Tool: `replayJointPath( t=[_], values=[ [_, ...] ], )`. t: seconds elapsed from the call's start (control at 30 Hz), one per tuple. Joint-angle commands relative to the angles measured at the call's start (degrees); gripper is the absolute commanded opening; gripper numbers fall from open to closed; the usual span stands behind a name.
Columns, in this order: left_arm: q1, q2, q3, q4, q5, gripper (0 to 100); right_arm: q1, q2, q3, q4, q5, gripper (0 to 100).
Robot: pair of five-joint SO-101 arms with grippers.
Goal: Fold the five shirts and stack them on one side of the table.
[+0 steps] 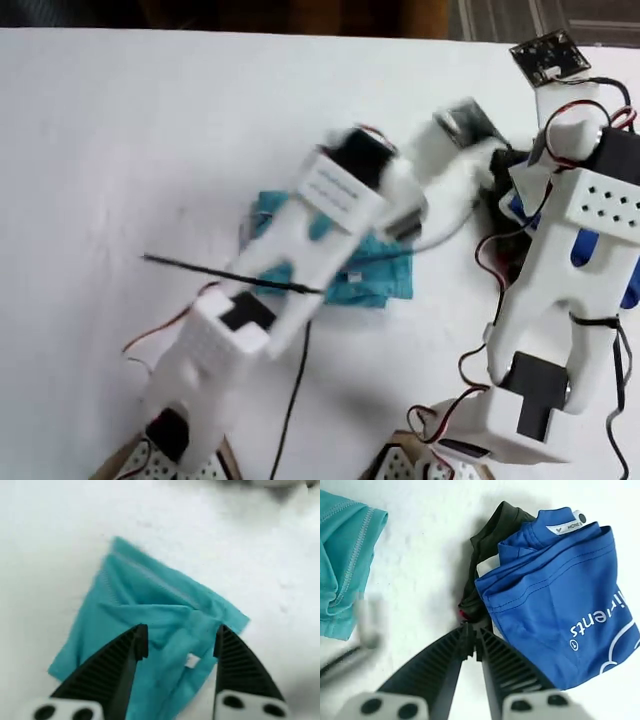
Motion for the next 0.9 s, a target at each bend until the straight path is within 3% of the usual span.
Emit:
replayJointPath(
  t=[0.0,0.17,0.3,0.57,0.87],
  values=[
    [-10.02,-7.74,-2.24,0.79,5.10,21,-0.13,-1.71,-0.88,-0.92,-0.09,2.0],
    [-31.12,-8.09,-0.92,0.79,10.20,16,-2.59,-1.71,-0.79,-0.84,-0.26,2.0],
    [-41.58,-4.31,6.37,0.70,10.46,11,-11.65,-1.63,2.73,-2.15,-0.53,2.0],
    [-45.01,1.93,19.74,0.70,10.46,6,-32.48,-1.63,23.65,-17.36,-0.09,2.0],
    [-44.84,5.98,21.58,0.70,10.46,6,-37.85,-1.45,37.45,-26.42,0.00,2.0]
  ],
)
